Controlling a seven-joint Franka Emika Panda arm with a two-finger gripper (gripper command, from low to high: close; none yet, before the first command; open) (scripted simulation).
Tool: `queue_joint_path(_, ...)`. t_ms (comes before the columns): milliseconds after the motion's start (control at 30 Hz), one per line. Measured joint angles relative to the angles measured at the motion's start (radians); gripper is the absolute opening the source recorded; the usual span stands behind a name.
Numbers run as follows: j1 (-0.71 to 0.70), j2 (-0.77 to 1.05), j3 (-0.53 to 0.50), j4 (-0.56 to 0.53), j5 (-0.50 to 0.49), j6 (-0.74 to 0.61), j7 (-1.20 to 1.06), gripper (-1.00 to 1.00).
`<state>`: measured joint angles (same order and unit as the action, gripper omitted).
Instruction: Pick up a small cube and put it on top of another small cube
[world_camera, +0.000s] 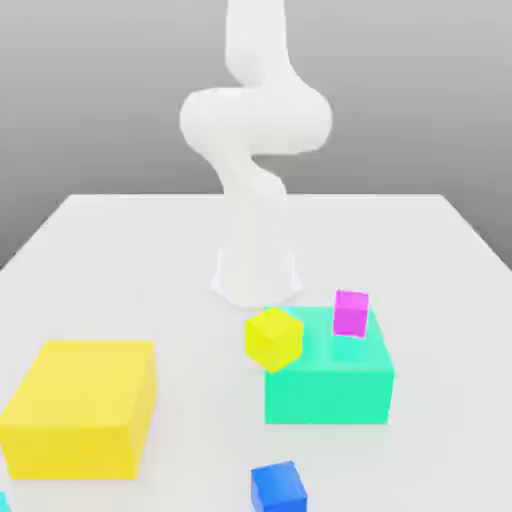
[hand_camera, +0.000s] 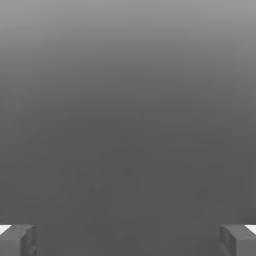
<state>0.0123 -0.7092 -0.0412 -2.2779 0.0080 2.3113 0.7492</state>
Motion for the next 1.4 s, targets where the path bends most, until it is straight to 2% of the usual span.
queue_joint_path(300, 0.041, 0.328, -0.16, 0.08, 0.059, 0.043, -0.207, 0.0)
queue_joint_path(600, 0.021, 0.658, -0.277, 0.16, 0.182, 0.08, -0.455, 0.0)
queue_joint_path(867, -0.071, 0.95, -0.29, 0.231, 0.269, 0.114, -0.661, 0.0)
queue_joint_path(1133, -0.18, 1.224, -0.286, 0.298, 0.275, 0.162, -0.813, 0.0)
queue_joint_path(1267, -0.225, 1.367, -0.246, 0.333, 0.313, 0.249, -0.859, 0.0)
queue_joint_path(1300, -0.231, 1.389, -0.238, 0.339, 0.321, 0.265, -0.865, -1.0)
queue_joint_path(1400, -0.231, 1.389, -0.238, 0.339, 0.322, 0.263, -0.866, -1.0)
